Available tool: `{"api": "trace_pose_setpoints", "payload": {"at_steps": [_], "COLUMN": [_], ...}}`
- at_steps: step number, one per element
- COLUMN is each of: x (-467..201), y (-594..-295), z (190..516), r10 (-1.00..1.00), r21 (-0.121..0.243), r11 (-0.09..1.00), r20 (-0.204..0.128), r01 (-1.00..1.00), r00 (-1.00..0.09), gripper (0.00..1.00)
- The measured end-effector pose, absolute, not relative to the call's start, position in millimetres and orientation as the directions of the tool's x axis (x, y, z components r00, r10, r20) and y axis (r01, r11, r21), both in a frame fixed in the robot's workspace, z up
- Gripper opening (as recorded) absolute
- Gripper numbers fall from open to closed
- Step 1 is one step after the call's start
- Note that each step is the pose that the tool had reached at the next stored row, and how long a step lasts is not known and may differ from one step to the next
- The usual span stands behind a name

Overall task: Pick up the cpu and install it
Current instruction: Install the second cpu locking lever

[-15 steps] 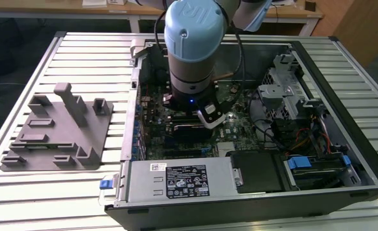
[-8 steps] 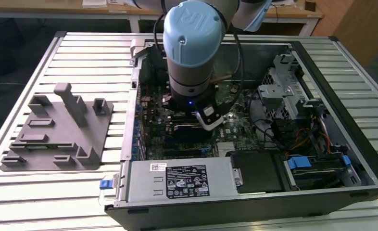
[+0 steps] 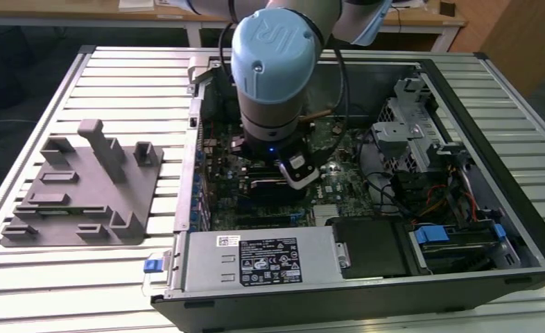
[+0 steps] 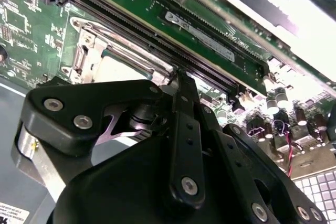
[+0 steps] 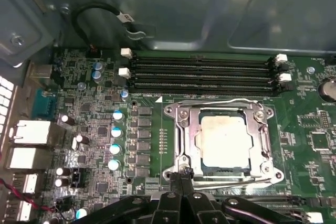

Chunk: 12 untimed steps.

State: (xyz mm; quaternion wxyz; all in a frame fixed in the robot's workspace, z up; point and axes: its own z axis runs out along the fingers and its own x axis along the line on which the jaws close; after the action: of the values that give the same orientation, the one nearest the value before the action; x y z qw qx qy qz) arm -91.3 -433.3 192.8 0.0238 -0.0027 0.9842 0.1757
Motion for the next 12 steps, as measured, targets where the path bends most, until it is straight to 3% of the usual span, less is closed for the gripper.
{"api": "trace_pose_setpoints", "payload": {"at_steps": [12], "x": [-92.9], "y": [-433.3], "z": [192.7], "r10": [0.019], "r21": [0.336], "r11": [0.942], "r20": [-0.048], "r01": [0.002], "r00": [-0.999], "gripper": [0.11]}}
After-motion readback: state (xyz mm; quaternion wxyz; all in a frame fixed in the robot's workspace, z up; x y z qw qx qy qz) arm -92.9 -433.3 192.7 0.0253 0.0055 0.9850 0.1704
